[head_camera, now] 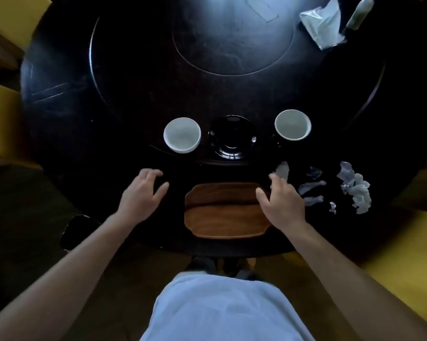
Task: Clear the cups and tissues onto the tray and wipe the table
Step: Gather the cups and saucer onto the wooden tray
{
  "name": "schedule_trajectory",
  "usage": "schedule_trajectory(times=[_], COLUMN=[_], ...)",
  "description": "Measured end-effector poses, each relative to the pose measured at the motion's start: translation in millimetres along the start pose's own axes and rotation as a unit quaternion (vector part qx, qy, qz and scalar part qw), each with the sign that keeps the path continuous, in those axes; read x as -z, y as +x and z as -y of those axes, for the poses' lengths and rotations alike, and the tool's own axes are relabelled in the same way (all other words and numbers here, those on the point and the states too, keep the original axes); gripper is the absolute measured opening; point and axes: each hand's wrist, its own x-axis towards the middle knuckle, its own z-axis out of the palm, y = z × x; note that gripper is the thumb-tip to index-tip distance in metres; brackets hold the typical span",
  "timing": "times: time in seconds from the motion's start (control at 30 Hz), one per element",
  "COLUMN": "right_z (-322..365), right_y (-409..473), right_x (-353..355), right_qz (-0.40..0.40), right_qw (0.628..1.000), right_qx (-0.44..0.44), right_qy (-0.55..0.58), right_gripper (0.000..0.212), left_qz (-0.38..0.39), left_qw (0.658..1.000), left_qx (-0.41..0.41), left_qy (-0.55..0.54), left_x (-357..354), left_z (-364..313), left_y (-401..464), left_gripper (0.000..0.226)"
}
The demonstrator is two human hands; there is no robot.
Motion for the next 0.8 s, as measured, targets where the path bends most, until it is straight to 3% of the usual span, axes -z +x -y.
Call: schedule_trajectory(times=[0.1,0.2,0.33,0.53,0.8], right_z=[26,51,59,59,67], right_y=[46,82,107,118,127], right_x=[-9,-20,-32,-43,-52], right_qz=[0.02,0.051,0.037,0.03,-0.029], right_qw=[0.996,0.98,0.961,0.943,0.828], right_qx=[-0.067,-0.15,-0.227,-0.255,-0.314], right_qy=[0.061,0.124,0.155,0.213,0.464], right_gripper=[0.072,0.079,0.078,0.071,0.072], left_qz=[-0.037,-0.015,0.004,0.041,0.041], left_qw=[0.999,0.996,0.996,0.985,0.91], left_qx=[0.038,0.084,0.079,0.098,0.164], left_qy=[0.006,-0.007,-0.036,-0.137,-0.378], left_x=[9,7,-4,-18,-16], left_z=[14,13,10,7,1], left_y=[56,103,139,146,141], left_gripper=[0.062,0.073,0.072,0.07,0.067])
